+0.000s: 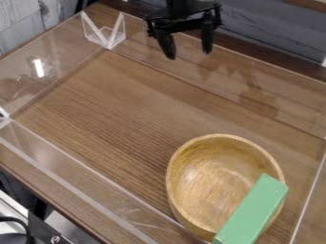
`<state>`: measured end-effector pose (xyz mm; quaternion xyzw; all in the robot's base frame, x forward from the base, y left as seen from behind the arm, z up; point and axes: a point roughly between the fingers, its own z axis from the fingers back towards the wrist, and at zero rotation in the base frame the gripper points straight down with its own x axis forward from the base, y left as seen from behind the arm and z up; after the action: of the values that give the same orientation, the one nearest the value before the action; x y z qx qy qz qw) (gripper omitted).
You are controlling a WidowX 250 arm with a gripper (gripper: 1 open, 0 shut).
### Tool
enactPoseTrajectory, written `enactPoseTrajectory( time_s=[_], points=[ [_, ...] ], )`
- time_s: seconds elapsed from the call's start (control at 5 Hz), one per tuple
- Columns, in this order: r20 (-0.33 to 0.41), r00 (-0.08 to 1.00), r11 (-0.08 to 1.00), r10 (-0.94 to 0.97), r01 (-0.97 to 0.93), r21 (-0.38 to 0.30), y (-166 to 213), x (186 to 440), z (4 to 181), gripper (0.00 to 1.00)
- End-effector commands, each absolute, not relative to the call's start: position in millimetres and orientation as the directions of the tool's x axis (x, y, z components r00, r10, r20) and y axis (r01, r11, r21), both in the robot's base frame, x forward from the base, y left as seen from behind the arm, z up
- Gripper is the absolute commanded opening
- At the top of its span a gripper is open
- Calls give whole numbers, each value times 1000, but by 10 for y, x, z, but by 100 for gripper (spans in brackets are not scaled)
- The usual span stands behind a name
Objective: Put the green block in the brown bowl
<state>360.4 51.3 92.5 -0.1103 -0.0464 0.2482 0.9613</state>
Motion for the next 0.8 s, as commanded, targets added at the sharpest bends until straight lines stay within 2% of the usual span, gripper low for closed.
enactPoseTrajectory(
  time_s=[0.0, 0.2, 0.6],
  points=[
    [110, 863, 852, 493, -453, -262, 569, 3732, 1122, 100],
    [112, 864, 852, 490, -449, -268, 574, 3766, 1108, 100],
    [101, 914, 895, 394, -356, -267, 172, 3450, 1202, 100]
  ],
)
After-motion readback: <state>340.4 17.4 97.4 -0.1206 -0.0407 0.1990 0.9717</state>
